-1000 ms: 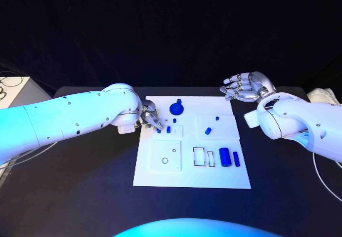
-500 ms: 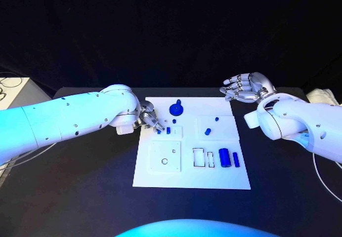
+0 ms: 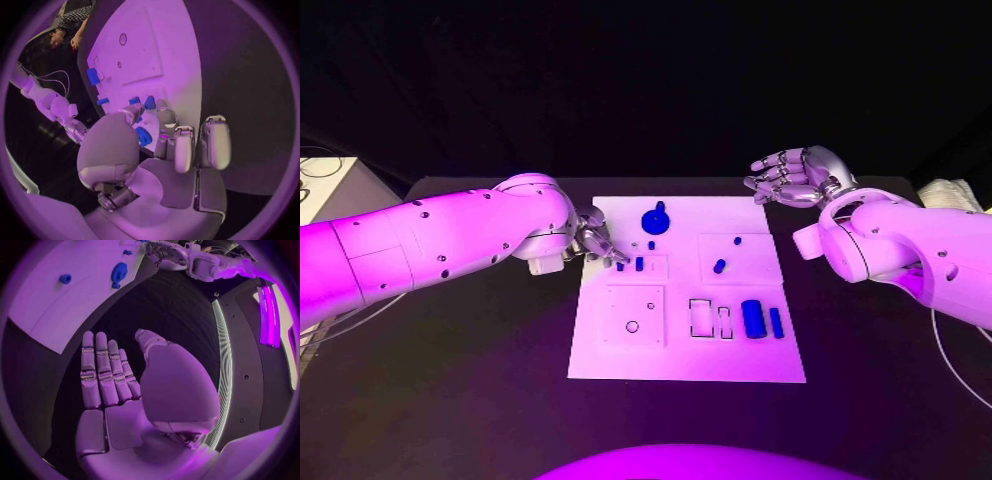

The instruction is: Assemble the parts on the task board

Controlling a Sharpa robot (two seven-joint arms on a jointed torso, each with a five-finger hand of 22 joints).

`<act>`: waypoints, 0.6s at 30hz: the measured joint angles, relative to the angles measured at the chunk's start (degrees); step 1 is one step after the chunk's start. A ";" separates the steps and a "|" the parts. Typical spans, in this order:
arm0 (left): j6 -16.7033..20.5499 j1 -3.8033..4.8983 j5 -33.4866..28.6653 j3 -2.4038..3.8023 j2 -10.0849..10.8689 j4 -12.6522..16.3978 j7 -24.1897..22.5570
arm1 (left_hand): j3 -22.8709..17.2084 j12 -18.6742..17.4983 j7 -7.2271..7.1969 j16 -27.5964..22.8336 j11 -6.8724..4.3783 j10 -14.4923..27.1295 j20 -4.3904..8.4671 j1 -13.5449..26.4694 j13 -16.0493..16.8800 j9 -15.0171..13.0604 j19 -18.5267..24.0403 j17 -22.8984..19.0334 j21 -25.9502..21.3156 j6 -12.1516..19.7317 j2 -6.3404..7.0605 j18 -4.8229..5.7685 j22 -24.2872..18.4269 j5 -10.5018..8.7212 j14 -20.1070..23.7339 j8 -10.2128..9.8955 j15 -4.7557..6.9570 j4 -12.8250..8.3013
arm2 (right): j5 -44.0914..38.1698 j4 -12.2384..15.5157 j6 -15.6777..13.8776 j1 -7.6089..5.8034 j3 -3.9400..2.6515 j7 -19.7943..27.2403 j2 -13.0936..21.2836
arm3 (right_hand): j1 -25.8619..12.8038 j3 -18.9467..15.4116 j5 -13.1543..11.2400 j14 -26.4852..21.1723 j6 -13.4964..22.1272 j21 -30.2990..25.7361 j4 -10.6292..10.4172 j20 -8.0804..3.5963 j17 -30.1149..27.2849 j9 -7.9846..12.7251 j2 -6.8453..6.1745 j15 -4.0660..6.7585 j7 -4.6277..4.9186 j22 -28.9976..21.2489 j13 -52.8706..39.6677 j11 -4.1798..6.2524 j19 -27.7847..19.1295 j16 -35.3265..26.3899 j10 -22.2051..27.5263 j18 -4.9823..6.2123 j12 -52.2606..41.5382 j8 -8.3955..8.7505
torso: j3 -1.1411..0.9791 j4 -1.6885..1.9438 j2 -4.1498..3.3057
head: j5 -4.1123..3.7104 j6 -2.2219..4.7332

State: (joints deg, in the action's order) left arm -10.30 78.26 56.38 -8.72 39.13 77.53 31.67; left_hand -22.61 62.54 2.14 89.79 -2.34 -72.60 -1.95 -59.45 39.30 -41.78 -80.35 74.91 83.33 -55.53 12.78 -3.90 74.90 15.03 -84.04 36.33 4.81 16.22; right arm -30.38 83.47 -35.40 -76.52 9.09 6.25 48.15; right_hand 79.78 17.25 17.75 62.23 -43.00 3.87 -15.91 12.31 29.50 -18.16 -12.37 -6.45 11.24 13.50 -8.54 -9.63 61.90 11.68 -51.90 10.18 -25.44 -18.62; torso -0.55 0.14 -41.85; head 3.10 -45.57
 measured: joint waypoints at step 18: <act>8.02 -0.13 -7.25 1.73 1.85 1.16 -5.23 | 3.69 -2.55 1.51 -2.01 1.98 5.14 -0.64 -1.50 -5.00 -0.02 3.53 0.00 -3.18 3.64 -0.27 -0.01 -4.99 -0.04 0.03 -0.65 -0.89 0.46 | 0.02 -0.02 0.00 0.06 0.00 0.02 -0.01 | 0.00 0.00 0.00 0.00 0.00 0.00 0.00 0.00 0.00 0.06 0.00 0.00 0.00 0.00 0.01 0.00 0.00 0.00 0.00 0.00 0.00 0.00 | -0.08 0.02 0.03 | -0.24 0.38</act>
State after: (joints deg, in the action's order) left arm -2.28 78.13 49.13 -6.99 40.98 78.70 26.44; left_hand -18.92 59.98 3.65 87.78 -0.35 -67.46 -2.59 -60.94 34.30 -41.80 -76.82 74.91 80.15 -51.89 12.50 -3.91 69.91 14.99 -84.01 35.68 3.93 16.68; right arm -30.36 83.45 -35.39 -76.46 9.09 6.27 48.14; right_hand 79.78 17.25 17.75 62.23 -43.00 3.87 -15.91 12.31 29.50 -18.10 -12.37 -6.45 11.24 13.51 -8.53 -9.63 61.90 11.68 -51.90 10.17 -25.44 -18.62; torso -0.63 0.16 -41.82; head 2.86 -45.19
